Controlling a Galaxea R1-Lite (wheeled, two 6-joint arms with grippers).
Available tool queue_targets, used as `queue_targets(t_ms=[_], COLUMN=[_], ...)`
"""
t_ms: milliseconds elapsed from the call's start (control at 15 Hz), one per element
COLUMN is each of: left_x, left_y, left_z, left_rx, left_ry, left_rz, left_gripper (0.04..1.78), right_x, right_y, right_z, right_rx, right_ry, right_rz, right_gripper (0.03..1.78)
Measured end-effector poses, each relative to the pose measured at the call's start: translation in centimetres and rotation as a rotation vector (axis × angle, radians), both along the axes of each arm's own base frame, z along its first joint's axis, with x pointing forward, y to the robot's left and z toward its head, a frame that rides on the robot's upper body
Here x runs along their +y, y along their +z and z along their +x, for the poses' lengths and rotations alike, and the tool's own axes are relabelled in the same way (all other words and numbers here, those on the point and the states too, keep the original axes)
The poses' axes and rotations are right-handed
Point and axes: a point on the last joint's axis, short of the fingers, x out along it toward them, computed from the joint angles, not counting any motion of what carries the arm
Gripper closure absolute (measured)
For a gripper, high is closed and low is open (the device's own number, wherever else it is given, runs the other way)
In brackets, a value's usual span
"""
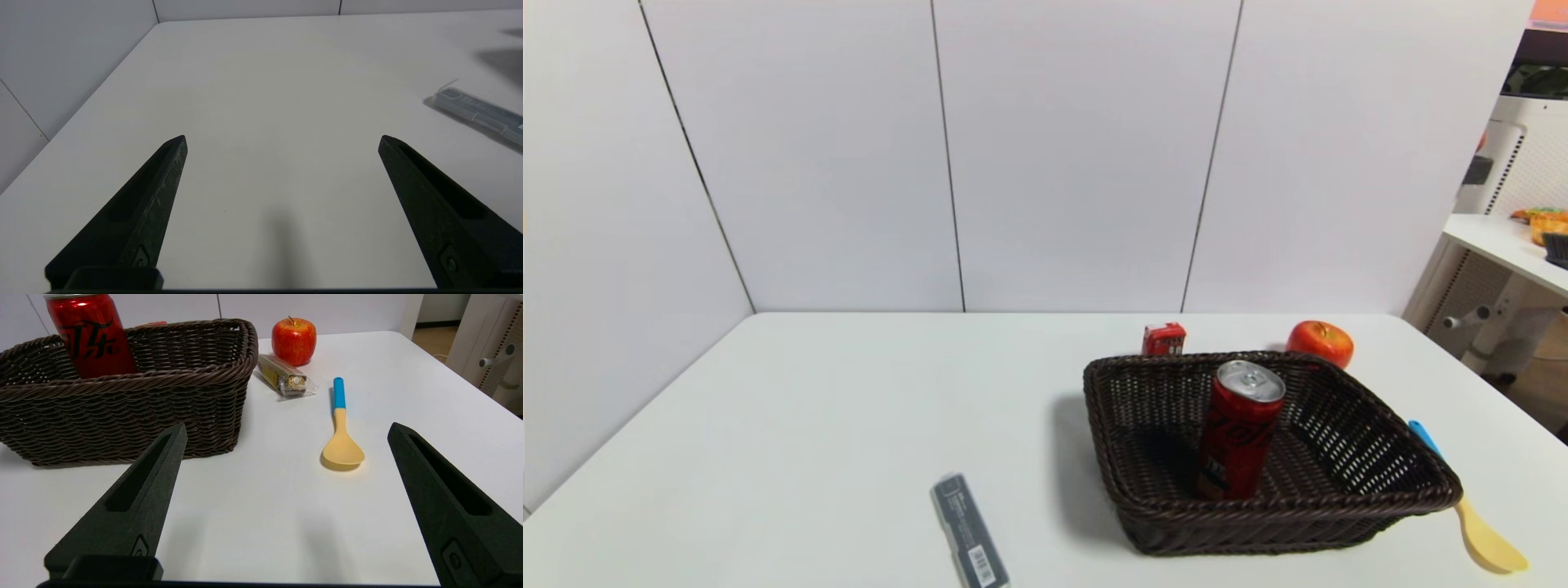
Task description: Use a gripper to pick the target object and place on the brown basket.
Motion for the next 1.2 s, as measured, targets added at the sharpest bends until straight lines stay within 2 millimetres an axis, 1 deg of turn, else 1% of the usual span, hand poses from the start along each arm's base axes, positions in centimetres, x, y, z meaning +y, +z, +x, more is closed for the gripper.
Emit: queue_targets(t_ms=[267, 1200], left_x=[0.0, 0.01], left_y=[-0.05, -0.06], left_z=[-0.27, -0.3], left_rx=[-0.038, -0.042], left_ry=[0.005, 0.006], left_rz=[-0.03, -0.03], left_gripper=[0.13, 0.13], right_x=[0.0, 0.0], right_y=[0.0, 0.03], right_z=[0.0, 0.0], right_rx=[0.0, -0.003], right_ry=[0.0, 0.0], right_rz=[0.0, -0.001], right_gripper=[0.11, 0.11])
